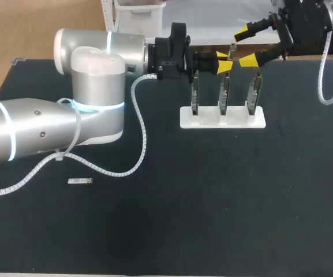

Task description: Pick up the optical module with the left hand, and insert it into the network port with the right hand.

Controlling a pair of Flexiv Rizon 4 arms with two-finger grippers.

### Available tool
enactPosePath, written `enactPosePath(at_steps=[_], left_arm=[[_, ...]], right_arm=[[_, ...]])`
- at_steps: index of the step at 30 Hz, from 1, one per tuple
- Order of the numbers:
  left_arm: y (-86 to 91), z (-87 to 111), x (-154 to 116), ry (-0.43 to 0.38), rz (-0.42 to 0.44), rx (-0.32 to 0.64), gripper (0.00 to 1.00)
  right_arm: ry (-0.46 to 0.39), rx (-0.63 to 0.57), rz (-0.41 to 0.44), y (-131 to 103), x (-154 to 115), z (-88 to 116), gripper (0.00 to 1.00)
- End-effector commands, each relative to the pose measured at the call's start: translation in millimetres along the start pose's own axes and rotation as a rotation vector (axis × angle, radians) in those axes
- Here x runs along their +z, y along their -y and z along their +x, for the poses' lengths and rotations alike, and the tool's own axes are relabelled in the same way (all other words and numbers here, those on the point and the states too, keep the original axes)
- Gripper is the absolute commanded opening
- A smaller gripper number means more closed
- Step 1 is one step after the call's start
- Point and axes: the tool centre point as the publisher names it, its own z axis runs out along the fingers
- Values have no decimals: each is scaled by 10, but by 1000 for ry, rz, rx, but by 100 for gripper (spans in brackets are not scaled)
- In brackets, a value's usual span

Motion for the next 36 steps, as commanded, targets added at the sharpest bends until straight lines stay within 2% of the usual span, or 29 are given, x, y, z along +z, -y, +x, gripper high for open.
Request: enactPosePath(at_steps=[1, 11, 36], left_arm=[[-1, -2, -4, -2, 0, 0, 0], [-1, -2, -4, -2, 0, 0, 0], [-1, -2, -4, -2, 0, 0, 0]], right_arm=[[9, -6, -6, 8, 0, -28, 100], [34, 15, -55, -21, 71, -108, 100], [10, 36, -40, -69, 109, -123, 100]])
